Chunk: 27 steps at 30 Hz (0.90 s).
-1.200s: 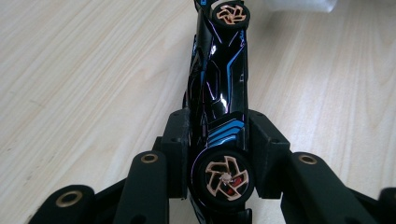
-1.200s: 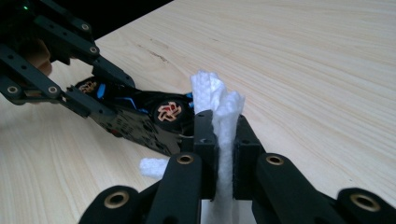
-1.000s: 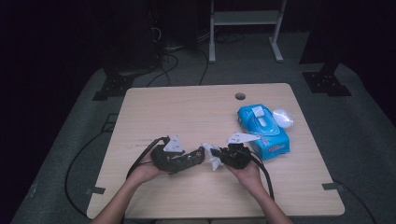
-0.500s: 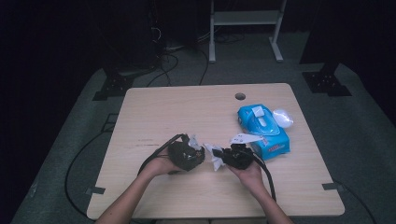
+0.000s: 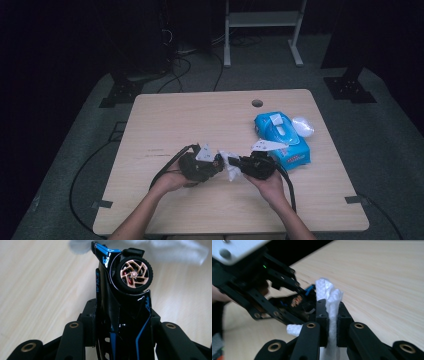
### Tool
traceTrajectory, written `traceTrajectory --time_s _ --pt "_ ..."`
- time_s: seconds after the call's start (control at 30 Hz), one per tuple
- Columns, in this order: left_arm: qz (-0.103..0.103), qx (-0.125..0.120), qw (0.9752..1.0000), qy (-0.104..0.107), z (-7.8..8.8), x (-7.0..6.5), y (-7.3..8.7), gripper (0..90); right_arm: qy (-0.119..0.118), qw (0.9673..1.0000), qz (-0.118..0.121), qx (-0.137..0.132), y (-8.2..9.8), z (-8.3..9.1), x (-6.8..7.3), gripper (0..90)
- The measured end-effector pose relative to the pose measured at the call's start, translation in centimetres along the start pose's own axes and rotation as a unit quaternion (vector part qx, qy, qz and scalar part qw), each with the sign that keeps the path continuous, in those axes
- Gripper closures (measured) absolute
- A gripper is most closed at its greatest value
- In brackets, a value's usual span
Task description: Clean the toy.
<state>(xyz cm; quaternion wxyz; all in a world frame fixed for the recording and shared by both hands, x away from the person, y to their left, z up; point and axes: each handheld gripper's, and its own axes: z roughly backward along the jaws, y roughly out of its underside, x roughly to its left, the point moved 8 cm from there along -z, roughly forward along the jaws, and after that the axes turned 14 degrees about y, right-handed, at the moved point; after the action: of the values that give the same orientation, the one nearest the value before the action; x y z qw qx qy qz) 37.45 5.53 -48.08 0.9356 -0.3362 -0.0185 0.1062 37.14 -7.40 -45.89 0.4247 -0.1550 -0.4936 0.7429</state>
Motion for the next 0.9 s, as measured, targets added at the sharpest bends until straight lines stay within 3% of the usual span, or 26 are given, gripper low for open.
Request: traceTrajectory --time_s 0.13,0.23,0.3,0.47,0.57,0.6,0.67,0.83,0.9 --pt "-0.014 -0.055 0.9984 0.001 0.7 -1.1 -1.2 57.2 -0.049 0.9983 -0.007 -0.031 -1.8 1.5 2.0 83.2" --pt "-0.013 -0.095 0.9954 0.004 1.4 -1.7 -1.7 57.3 -0.07 0.9964 -0.005 -0.049 -2.8 2.6 2.8 83.2" --pt "-0.012 -0.109 0.9939 0.007 1.6 -2.0 -1.8 57.3 -0.066 0.9964 0.0 -0.053 -3.1 2.9 2.7 83.3" --pt "-0.016 -0.11 0.9937 0.011 1.3 -2.4 -1.5 57.3 -0.046 0.9979 0.005 -0.045 -2.9 2.9 2.0 83.3" --pt "-0.016 -0.112 0.9935 0.013 1.0 -2.4 -1.5 57.3 -0.061 0.9968 0.017 -0.048 -3.3 3.2 3.3 83.3" --pt "-0.017 -0.113 0.9933 0.013 1.0 -2.4 -1.5 57.4 -0.065 0.9962 0.035 -0.046 -3.4 3.2 4.2 83.2" --pt "-0.017 -0.117 0.9929 0.012 1.2 -2.5 -1.6 57.3 -0.057 0.9959 0.052 -0.046 -3.4 3.1 4.6 83.2" --pt "-0.017 -0.119 0.9928 0.01 1.5 -2.5 -1.4 57.4 -0.019 0.9976 0.053 -0.041 -3.2 3.0 3.0 83.3" --pt "-0.018 -0.115 0.9931 0.012 1.0 -2.6 -1.4 57.3 -0.012 0.9978 0.054 -0.036 -3.0 3.1 3.1 83.4"
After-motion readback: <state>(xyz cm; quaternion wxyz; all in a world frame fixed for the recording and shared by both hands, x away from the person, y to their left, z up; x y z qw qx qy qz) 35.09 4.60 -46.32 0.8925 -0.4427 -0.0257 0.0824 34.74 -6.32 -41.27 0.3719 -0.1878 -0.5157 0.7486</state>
